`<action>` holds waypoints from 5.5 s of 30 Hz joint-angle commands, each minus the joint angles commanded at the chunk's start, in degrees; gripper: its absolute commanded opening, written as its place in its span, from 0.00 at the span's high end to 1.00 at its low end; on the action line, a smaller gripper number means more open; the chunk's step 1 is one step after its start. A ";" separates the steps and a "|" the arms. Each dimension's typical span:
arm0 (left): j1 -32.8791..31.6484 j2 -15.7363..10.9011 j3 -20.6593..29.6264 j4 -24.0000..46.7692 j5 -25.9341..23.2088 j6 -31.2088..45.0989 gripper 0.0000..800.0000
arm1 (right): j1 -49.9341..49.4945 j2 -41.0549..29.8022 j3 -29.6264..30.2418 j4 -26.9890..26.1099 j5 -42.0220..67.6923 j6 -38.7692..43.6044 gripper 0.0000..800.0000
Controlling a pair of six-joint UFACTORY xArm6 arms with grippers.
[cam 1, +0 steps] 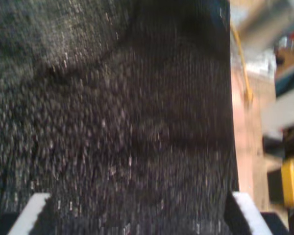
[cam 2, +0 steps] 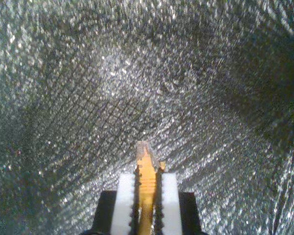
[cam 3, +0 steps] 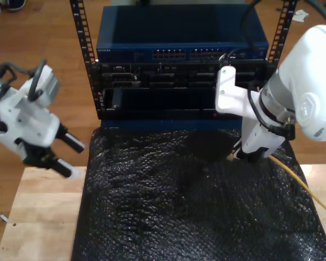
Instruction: Grab the cable and plug it in
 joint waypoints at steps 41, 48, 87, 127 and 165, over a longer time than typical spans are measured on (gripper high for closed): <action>49.23 -2.90 22.68 28.04 0.88 64.97 0.00 | 0.35 4.31 -0.18 -5.10 1.41 4.04 1.00; 51.25 -6.42 28.40 30.51 -2.46 67.43 0.00 | 0.26 4.40 0.00 -5.10 1.76 4.04 1.00; 59.25 -12.92 50.11 30.68 -36.31 77.27 0.00 | 1.49 11.43 -3.25 -5.63 -12.22 5.19 1.00; 59.34 -13.01 50.55 30.59 -37.01 77.27 0.00 | 4.66 14.86 -5.80 -65.49 -35.87 42.73 1.00; 59.34 -13.01 50.55 30.59 -37.01 77.19 0.00 | 1.49 17.32 -7.30 -97.23 -35.60 68.92 1.00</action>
